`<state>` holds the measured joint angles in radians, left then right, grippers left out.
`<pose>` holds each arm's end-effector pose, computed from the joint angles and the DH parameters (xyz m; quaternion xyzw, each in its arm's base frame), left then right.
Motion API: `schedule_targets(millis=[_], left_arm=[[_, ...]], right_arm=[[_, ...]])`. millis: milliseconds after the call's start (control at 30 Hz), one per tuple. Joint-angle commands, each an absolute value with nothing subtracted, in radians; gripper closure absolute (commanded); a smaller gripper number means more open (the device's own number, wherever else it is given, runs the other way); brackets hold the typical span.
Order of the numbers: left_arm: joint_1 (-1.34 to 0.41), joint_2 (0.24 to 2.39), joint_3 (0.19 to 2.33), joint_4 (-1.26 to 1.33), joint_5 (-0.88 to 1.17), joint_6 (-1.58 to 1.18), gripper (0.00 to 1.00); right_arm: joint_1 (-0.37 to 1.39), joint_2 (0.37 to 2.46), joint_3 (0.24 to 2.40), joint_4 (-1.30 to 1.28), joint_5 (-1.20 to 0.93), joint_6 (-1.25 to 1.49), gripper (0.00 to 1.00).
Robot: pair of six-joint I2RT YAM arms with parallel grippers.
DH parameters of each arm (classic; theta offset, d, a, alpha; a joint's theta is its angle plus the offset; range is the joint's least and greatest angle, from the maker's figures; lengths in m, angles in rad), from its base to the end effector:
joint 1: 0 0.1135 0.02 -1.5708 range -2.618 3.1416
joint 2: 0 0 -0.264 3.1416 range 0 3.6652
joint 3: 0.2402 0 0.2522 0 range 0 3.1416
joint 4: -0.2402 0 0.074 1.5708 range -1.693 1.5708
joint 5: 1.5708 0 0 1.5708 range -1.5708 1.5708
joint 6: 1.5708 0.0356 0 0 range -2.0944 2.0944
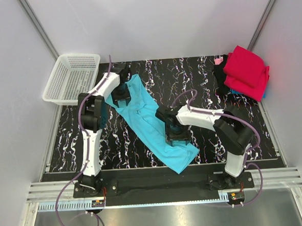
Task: Fold and stack the t-shirts
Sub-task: Fold the tshirt
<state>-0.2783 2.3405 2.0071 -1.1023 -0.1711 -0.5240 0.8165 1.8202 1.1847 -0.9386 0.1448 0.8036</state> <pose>0.4531 -0.1232 0.1715 -0.1275 0.9859 0.0522 0.0952 0.2212 0.2279 0.1630 -0.0065 0.9974 -0.0511 0.0513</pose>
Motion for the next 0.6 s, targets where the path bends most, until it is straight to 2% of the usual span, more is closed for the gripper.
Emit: schedule_targets(millis=[0, 233, 367, 500, 567], left_arm=[[-0.276, 2.286, 2.072, -1.071, -0.158, -0.512, 0.47], [-0.276, 2.119, 2.025, -1.032, -0.140, -0.515, 0.47], [-0.276, 1.985, 1.936, -1.028, -0.121, -0.537, 0.47], [-0.275, 1.831, 1.775, -0.999, -0.033, -0.601, 0.47], [-0.279, 1.755, 1.596, -0.911, 0.049, -0.629, 0.47]], right_arm=[[0.819, 1.807, 1.259, -1.003, 0.245, 0.871, 0.24], [0.819, 1.738, 1.368, -1.155, 0.379, 0.868, 0.19], [0.792, 1.706, 1.423, -1.158, 0.425, 0.813, 0.12], [0.654, 1.695, 1.457, -1.039, 0.347, 0.674, 0.13], [0.580, 1.695, 1.454, -0.942, 0.190, 0.606, 0.14]])
